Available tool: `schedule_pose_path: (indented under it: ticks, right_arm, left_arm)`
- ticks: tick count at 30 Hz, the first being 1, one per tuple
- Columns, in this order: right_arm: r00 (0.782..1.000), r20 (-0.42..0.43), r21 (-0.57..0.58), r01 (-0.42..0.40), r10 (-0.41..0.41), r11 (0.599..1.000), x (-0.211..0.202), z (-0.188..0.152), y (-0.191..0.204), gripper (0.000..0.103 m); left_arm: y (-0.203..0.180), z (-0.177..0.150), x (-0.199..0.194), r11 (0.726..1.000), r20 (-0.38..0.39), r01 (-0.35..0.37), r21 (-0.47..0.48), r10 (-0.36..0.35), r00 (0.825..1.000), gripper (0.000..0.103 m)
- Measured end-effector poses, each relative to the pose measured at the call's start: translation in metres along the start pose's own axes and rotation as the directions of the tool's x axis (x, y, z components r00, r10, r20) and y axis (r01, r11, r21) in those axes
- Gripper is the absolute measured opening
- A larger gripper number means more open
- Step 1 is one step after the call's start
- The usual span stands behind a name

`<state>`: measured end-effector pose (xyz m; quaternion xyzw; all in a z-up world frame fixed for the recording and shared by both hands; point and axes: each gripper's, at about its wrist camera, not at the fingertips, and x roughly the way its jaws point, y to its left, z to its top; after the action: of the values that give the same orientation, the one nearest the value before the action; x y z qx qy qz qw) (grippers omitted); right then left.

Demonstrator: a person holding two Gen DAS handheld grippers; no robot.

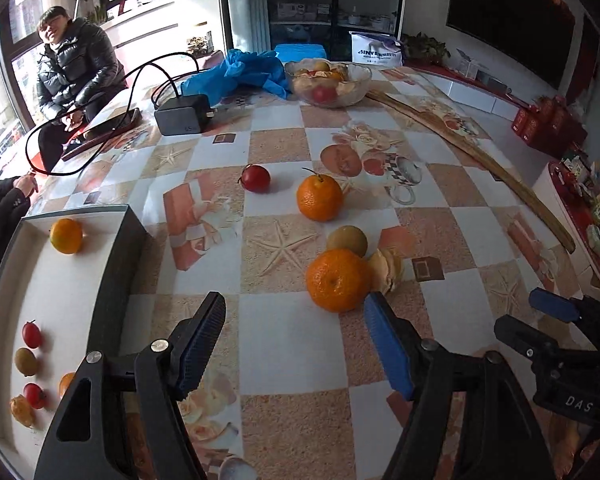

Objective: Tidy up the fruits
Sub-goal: 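Close the left tool on a large orange while the right tool approaches the golden fruit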

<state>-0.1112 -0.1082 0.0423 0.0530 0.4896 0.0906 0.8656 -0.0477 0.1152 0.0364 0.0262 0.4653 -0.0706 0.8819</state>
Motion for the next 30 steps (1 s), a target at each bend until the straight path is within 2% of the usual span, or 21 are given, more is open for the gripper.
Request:
schedule_pose_path:
  ticks: [4,5,6,8,9,13,18,23,25,27,30]
  right_arm:
    - [1.000,-0.003,-0.015,-0.006,0.006,1.000,0.000,-0.003,-0.002,0.074]
    - [1.000,-0.003,-0.018,-0.001,0.001,1.000,0.000,-0.002,-0.002,0.074]
    - [1.000,-0.005,-0.022,0.003,-0.003,1.000,0.000,-0.002,-0.002,0.074]
    - [1.000,-0.010,-0.037,0.007,-0.007,0.999,0.002,-0.002,0.001,0.074]
    - [1.000,-0.012,-0.043,0.008,-0.008,0.999,0.002,-0.001,0.002,0.074]
    - [1.000,-0.015,-0.075,0.003,-0.004,0.997,0.007,0.001,0.011,0.074]
    - [1.000,-0.015,-0.158,-0.007,0.004,0.987,0.023,0.012,0.040,0.074]
    - [1.000,-0.004,-0.203,-0.027,0.027,0.979,0.042,0.031,0.072,0.074]
    - [0.999,0.005,-0.222,-0.030,0.032,0.974,0.051,0.039,0.083,0.074]
    - [1.000,0.014,-0.249,-0.019,0.023,0.968,0.059,0.045,0.094,0.074]
    - [0.999,0.031,-0.293,0.000,0.009,0.956,0.069,0.051,0.107,0.074]
  left_arm:
    - [-0.008,0.007,0.015,1.000,0.006,0.015,-0.002,-0.015,1.000,0.075]
    - [-0.009,0.008,0.018,1.000,0.008,0.013,-0.003,-0.013,1.000,0.072]
    - [-0.010,0.009,0.022,1.000,0.005,0.010,-0.005,-0.010,1.000,0.056]
    - [-0.008,0.007,0.030,0.999,-0.028,0.034,-0.023,-0.035,0.999,0.042]
    - [-0.005,0.004,0.030,0.998,-0.021,0.047,-0.036,-0.048,0.999,0.042]
    - [0.004,-0.014,0.019,0.999,0.006,0.006,-0.038,-0.005,1.000,0.042]
    - [0.033,-0.039,0.001,0.996,0.020,-0.006,-0.091,0.008,1.000,0.042]
    - [0.044,-0.046,-0.005,0.994,0.027,-0.065,-0.087,0.067,0.997,0.043]
    - [0.046,-0.044,-0.005,0.993,0.031,-0.072,-0.088,0.075,0.997,0.048]
    - [0.049,-0.041,-0.003,0.993,0.034,-0.070,-0.098,0.074,0.997,0.066]
    - [0.049,-0.036,0.005,0.991,0.032,-0.087,-0.097,0.091,0.995,0.068]
